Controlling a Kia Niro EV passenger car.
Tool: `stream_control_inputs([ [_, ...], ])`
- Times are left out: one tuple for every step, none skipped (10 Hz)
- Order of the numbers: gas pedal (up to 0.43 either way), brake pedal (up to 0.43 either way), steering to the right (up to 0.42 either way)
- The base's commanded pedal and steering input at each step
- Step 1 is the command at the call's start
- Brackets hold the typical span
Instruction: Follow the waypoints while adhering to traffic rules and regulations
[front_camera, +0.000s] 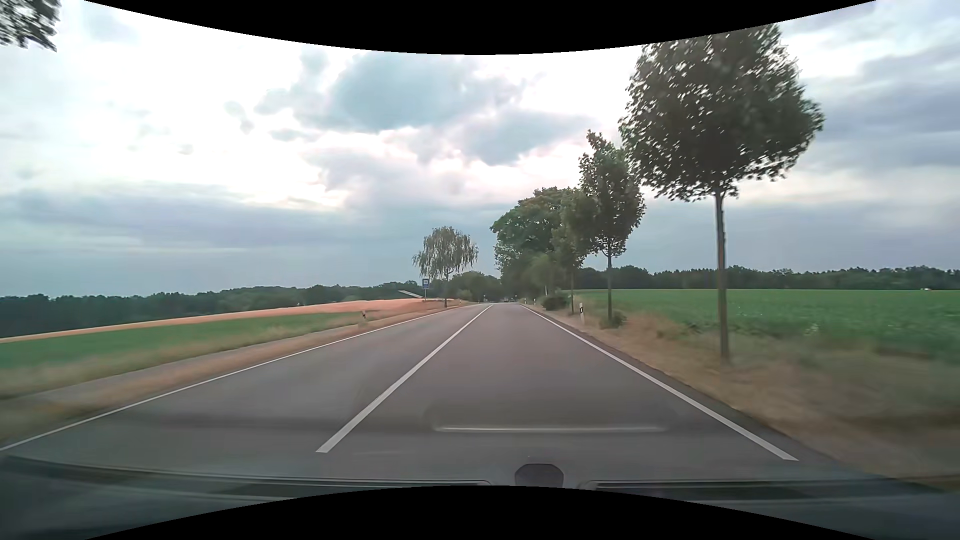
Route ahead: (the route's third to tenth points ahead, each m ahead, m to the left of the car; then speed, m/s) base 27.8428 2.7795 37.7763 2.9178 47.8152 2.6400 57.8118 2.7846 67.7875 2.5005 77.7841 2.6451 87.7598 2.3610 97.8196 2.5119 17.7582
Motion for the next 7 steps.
stream_control_inputs([
  [0.138, 0.0, -0.003],
  [0.138, 0.0, -0.003],
  [0.138, 0.0, -0.003],
  [0.138, 0.0, -0.002],
  [0.138, 0.0, -0.002],
  [0.138, 0.0, -0.003],
  [0.138, 0.0, -0.002],
])
